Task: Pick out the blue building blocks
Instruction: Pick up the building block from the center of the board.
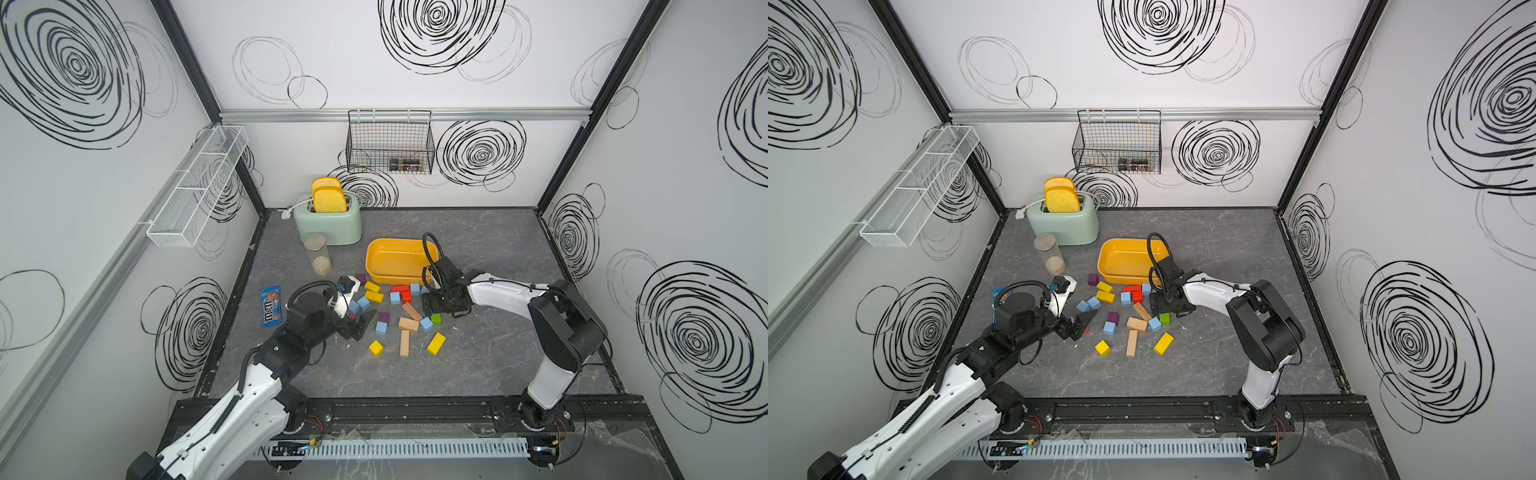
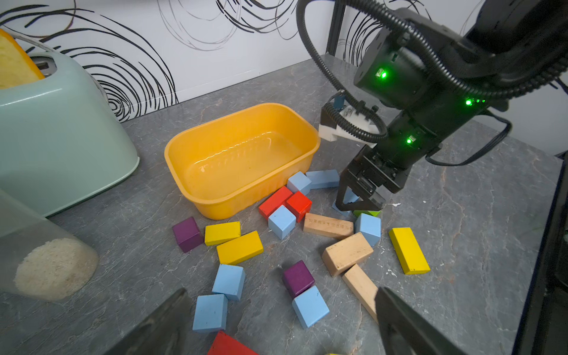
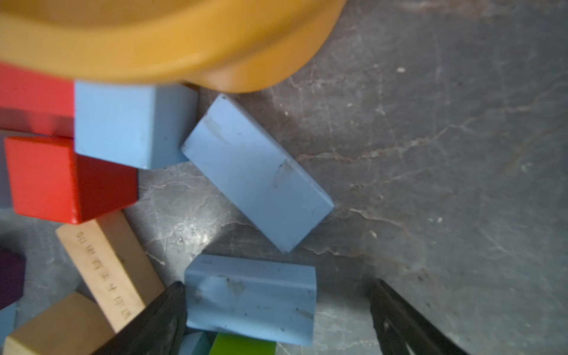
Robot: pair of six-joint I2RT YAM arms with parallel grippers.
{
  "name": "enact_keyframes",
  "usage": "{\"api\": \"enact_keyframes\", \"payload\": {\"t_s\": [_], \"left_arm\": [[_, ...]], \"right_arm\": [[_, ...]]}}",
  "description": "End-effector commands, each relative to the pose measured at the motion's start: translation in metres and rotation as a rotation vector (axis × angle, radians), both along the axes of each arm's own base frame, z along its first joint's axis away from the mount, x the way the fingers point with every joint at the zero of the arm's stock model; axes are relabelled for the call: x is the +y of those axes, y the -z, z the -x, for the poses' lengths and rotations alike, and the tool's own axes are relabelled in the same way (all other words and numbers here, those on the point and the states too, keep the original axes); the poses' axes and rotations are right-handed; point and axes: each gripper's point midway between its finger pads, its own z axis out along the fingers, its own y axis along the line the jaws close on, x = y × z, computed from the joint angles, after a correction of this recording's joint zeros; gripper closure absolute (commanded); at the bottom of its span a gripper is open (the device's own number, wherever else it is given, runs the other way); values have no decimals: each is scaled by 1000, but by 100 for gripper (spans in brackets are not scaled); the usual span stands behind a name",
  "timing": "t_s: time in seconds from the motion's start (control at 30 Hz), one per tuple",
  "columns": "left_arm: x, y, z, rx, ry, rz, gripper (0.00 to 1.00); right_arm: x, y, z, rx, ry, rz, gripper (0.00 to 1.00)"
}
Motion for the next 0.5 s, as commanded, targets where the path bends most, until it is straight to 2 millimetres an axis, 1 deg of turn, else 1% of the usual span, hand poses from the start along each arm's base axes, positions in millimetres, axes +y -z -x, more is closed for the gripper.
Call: {"api": "enact_keyframes", "payload": {"t_s": [0.0, 0.17, 0.23, 0.47], "left_arm": [[-1, -8, -3, -41, -2, 13, 4], [-1, -8, -3, -40, -2, 10, 4], [-1, -7, -3, -40, -3, 8, 4], [0, -7, -4, -41, -8, 7, 4]], "right_arm": [[-1, 4, 5, 17, -8, 43, 7], [-4, 11, 7, 22, -17, 102, 12], [-5, 12, 9, 27, -21, 116, 13], [-5, 15, 12, 43, -26, 111, 26]]}}
